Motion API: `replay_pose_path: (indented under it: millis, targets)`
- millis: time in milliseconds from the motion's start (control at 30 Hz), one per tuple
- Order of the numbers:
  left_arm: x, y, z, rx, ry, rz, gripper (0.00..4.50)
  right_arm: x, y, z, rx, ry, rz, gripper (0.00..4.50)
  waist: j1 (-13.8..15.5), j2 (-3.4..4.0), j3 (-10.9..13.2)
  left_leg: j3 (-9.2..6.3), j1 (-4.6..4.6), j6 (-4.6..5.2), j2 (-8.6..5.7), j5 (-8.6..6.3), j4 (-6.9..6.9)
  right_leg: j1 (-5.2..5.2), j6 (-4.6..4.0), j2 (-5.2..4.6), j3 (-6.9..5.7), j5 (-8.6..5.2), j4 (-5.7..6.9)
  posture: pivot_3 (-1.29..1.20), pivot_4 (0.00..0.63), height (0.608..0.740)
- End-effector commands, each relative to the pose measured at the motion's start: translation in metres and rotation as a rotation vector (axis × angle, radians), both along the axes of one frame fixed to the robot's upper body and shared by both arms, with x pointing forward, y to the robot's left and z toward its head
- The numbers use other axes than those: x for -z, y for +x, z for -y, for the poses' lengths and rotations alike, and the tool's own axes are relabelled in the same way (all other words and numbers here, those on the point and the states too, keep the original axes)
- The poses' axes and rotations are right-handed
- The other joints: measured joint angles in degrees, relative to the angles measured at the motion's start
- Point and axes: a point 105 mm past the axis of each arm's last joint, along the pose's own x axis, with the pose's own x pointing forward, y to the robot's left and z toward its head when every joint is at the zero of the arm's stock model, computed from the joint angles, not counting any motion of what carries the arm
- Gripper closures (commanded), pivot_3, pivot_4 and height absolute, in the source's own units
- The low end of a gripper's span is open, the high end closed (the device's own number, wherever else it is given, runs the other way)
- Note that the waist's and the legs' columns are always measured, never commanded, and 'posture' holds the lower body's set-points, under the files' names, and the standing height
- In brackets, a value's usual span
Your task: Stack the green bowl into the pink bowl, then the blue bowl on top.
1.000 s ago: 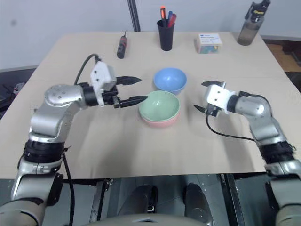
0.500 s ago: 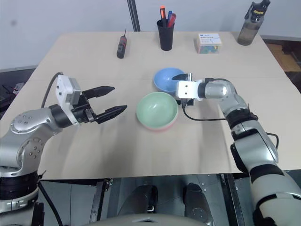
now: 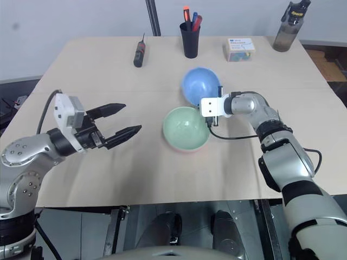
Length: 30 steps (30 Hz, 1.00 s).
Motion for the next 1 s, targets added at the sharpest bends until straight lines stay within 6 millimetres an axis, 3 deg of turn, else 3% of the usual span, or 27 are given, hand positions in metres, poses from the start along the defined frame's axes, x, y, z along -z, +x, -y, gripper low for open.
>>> replay_pose_path:
  millis: [33,167,267,367,500,600,700,833,900,1000]
  targets:
    - [-0.008,-0.001,0.004,0.019,0.014,0.052,0.00,-0.038,0.002,0.008,-0.013,0.059,0.076,4.40,0.0,0.00,0.0,0.00,0.00,0.00,0.00,0.00,0.00,0.00,0.00,0.00,0.00,0.00,0.00,0.00,0.150,0.740]
    - [-0.006,0.002,0.006,0.026,0.003,0.047,0.00,-0.067,-0.013,0.015,-0.084,0.179,0.009,4.40,-0.1,0.05,0.0,0.01,0.00,0.00,0.02,0.00,-0.01,0.00,0.00,0.00,0.01,0.00,0.00,0.00,0.150,0.740]
    - [-0.003,0.009,0.005,0.015,0.002,0.050,0.00,-0.084,-0.055,0.017,-0.219,0.235,-0.173,4.40,0.2,0.11,0.1,-0.05,-0.02,0.00,0.06,0.00,-0.03,0.01,0.00,0.00,-0.04,0.00,-0.03,0.00,0.150,0.740]
    - [0.002,0.015,0.004,0.002,-0.002,0.037,0.00,-0.081,-0.103,0.003,-0.308,0.241,-0.323,4.40,0.9,0.19,0.1,-0.18,-0.17,0.04,0.02,-0.02,-0.03,-0.02,0.00,-0.10,-0.13,0.00,-0.06,0.00,0.150,0.740]
    - [0.003,0.019,0.006,0.008,-0.009,0.039,0.00,-0.067,-0.134,-0.010,-0.321,0.235,-0.453,4.40,0.7,0.19,0.1,-0.08,-0.17,0.05,0.03,-0.04,-0.03,-0.13,0.00,-0.13,-0.03,0.00,-0.02,0.00,0.150,0.740]
    - [0.003,0.020,0.007,0.012,-0.007,0.041,0.00,-0.057,-0.134,-0.016,-0.286,0.243,-0.468,3.56,0.8,0.18,0.1,-0.06,-0.06,0.04,0.02,-0.03,-0.01,-0.04,-0.01,-0.12,-0.02,0.01,0.05,0.00,0.150,0.740]
    - [0.005,0.021,0.008,0.019,0.011,0.039,0.00,-0.058,-0.131,-0.015,-0.246,0.251,-0.463,2.37,1.0,0.19,0.1,-0.06,-0.05,0.04,0.00,-0.03,0.00,-0.02,-0.01,-0.12,-0.03,0.01,0.04,0.00,0.150,0.740]
    - [0.006,0.021,0.010,0.013,-0.004,0.073,0.00,-0.078,-0.122,-0.006,-0.153,0.383,-0.358,0.71,1.5,0.18,0.1,-0.05,-0.15,0.05,-0.01,-0.03,-0.03,-0.13,-0.01,-0.12,-0.03,0.00,-0.02,0.00,0.150,0.740]
    - [0.008,0.015,0.013,0.051,-0.036,0.092,0.00,-0.088,-0.122,0.007,-0.089,0.452,-0.326,0.22,1.8,0.19,0.1,-0.06,-0.18,0.04,-0.01,-0.03,-0.04,-0.16,-0.01,-0.12,-0.04,0.00,-0.02,0.00,0.150,0.740]
    - [0.013,0.010,0.006,0.040,-0.015,0.080,0.00,-0.084,-0.138,0.030,-0.022,0.478,-0.366,0.22,2.2,0.16,0.1,-0.11,-0.38,0.05,-0.02,-0.03,-0.03,-0.28,-0.01,-0.17,-0.09,0.00,-0.08,0.00,0.150,0.740]
